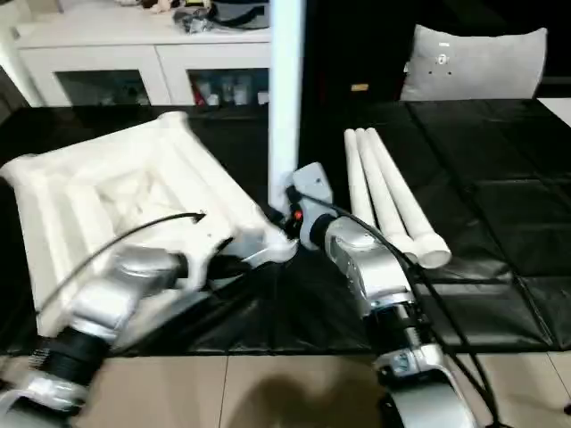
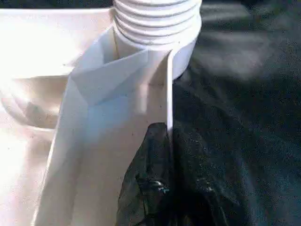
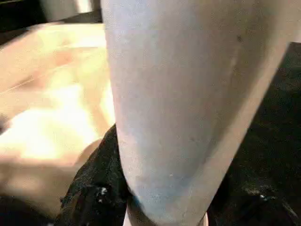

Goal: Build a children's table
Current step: Insert table leg to table base

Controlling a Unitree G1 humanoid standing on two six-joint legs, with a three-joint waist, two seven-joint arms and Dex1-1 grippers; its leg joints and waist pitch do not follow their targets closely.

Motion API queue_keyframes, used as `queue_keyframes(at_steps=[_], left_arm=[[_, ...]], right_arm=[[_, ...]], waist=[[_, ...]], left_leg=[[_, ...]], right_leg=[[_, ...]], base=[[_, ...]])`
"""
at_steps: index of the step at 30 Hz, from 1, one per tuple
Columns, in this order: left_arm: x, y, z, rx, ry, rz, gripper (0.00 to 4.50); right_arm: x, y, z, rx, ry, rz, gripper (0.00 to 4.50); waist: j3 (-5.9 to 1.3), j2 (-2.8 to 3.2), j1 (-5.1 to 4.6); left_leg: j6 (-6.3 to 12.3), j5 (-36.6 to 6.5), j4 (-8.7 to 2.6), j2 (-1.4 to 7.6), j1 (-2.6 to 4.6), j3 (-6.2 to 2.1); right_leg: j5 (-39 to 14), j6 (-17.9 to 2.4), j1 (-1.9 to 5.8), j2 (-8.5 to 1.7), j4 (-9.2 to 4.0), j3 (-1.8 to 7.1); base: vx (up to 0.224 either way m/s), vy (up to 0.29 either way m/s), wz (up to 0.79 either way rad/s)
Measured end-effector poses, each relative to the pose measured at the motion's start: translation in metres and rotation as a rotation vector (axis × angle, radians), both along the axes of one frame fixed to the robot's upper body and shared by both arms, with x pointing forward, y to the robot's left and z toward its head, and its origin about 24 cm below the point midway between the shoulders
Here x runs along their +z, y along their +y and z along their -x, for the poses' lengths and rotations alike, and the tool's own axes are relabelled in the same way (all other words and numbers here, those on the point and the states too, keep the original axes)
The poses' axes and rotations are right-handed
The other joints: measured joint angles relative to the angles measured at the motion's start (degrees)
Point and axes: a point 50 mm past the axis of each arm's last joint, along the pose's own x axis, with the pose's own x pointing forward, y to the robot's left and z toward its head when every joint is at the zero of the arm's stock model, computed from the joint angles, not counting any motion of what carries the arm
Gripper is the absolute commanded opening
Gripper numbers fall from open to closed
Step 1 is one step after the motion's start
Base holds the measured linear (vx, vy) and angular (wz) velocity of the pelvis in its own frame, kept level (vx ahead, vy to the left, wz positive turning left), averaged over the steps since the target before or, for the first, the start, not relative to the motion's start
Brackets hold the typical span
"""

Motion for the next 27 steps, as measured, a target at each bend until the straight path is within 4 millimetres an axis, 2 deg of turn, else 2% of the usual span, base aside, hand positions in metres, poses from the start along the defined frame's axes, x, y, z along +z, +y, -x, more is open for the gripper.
queue_keyframes(at_steps=[5, 14, 15, 17, 19, 20, 27], left_arm=[[0.001, -0.022, -0.001, 0.08, -0.037, -0.023, 0.0], [0.007, -0.019, 0.001, 0.11, -0.068, -0.066, 0.0], [0.007, -0.018, 0.001, 0.111, -0.07, -0.068, 0.0], [0.008, -0.018, 0.0, 0.109, -0.076, -0.07, 0.0], [0.008, -0.018, 0.001, 0.104, -0.084, -0.068, 0.0], [0.009, -0.016, 0.001, 0.101, -0.088, -0.068, 0.0], [0.009, -0.012, -0.001, 0.065, -0.099, -0.057, 0.0]], right_arm=[[0.002, 0.003, -0.01, -0.122, 0.008, -0.006, 1.86], [0.005, 0.011, -0.012, -0.139, 0.0, -0.015, 1.86], [0.005, 0.012, -0.012, -0.139, 0.0, -0.016, 2.21], [0.003, 0.012, -0.012, -0.143, 0.012, -0.023, 2.58], [-0.007, 0.009, -0.011, -0.167, 0.045, -0.019, 2.65], [-0.008, 0.008, -0.011, -0.165, 0.047, -0.02, 2.85], [-0.021, -0.001, -0.004, -0.143, 0.078, -0.018, 3.36]], waist=[[0.13, -0.35, -0.06], [-0.04, -0.8, -0.44], [-0.04, -0.8, -0.43], [-0.03, -0.78, -0.38], [0.05, -0.65, -0.16], [0.03, -0.53, 0.0], [0.06, -0.41, 0.42]], left_leg=[[0.01, 0.0, -0.2, -0.1, -0.35, -0.01], [0.01, 0.0, -0.39, -0.07, -0.44, -0.01], [0.01, 0.0, -0.46, -0.03, -0.42, -0.01], [0.01, 0.0, -0.58, 0.01, -0.41, -0.01], [0.0, 0.0, -0.61, 0.03, -0.56, 0.0], [0.0, 0.0, -0.6, 0.03, -0.64, 0.01], [0.0, 0.0, -0.58, 0.07, -0.9, 0.01]], right_leg=[[0.0, 0.0, 0.0, -0.01, -0.62, 0.01], [0.5, -0.1, -0.07, 0.02, -0.87, -0.03], [0.5, -0.1, -0.06, 0.04, -0.88, -0.06], [0.5, -0.1, -0.1, 0.09, -0.88, -0.08], [0.5, -0.2, -0.19, 0.09, -0.91, -0.13], [0.6, -0.4, -0.22, 0.09, -0.92, -0.13], [0.6, -0.4, -0.28, 0.08, -1.06, -0.2]], base=[[0.0, 0.0, 0.0], [0.0, 0.0, 0.0], [0.0, 0.0, 0.0], [0.0, 0.0, 0.0], [0.0, 0.0, 0.0], [0.0, 0.0, 0.0], [0.0, 0.0, 0.0]])
